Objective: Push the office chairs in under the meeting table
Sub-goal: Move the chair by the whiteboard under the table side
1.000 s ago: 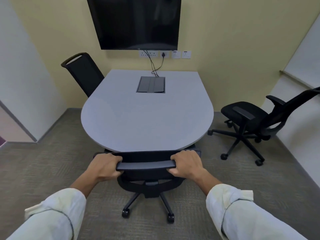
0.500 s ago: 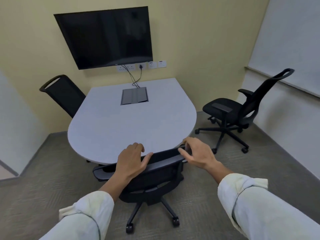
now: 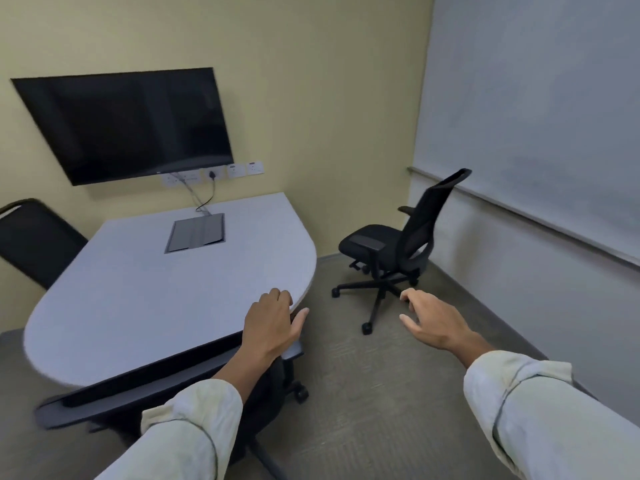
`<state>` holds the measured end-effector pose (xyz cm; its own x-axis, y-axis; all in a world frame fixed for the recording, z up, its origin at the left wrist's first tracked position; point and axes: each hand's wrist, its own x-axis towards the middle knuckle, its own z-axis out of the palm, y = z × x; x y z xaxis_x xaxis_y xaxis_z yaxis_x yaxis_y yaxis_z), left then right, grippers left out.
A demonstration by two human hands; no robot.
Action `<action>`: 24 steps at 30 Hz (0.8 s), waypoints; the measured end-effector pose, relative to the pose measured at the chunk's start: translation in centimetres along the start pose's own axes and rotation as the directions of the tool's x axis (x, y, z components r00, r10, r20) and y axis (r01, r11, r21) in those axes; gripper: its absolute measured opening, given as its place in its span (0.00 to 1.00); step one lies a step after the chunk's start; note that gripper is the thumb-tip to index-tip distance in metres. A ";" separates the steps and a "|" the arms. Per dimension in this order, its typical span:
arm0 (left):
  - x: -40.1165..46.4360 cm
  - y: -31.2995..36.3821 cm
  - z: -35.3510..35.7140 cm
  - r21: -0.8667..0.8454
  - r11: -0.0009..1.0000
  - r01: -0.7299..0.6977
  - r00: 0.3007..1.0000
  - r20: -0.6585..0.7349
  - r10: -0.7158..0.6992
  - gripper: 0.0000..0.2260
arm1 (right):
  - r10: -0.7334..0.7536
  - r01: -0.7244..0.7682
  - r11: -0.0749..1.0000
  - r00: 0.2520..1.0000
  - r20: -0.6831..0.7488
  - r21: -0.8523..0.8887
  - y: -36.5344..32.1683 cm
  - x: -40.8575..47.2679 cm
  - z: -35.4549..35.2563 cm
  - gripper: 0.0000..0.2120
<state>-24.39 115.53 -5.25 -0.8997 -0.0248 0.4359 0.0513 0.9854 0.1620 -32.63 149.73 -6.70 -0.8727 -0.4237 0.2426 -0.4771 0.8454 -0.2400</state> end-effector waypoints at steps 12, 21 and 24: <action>12.0 14.8 7.2 -0.092 0.989 -0.119 0.992 0.018 0.121 0.17 | 0.125 -0.126 0.991 0.992 -0.031 -0.034 14.4 2.4 -3.2 0.21; 27.2 20.1 16.8 -0.133 0.966 -0.224 0.974 0.004 0.226 0.16 | 0.155 -0.160 0.985 0.984 -0.084 -0.064 25.6 12.1 -4.7 0.20; 32.6 21.6 19.1 -0.139 0.959 -0.246 0.969 -0.004 0.248 0.16 | 0.190 -0.198 0.977 0.976 -0.104 -0.074 29.4 16.3 -5.5 0.20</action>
<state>-60.95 139.23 -4.45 -0.8569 0.2196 0.4664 0.3310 0.9280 0.1712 -60.30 169.48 -4.66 -0.9319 -0.2192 0.2888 -0.2859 0.9342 -0.2134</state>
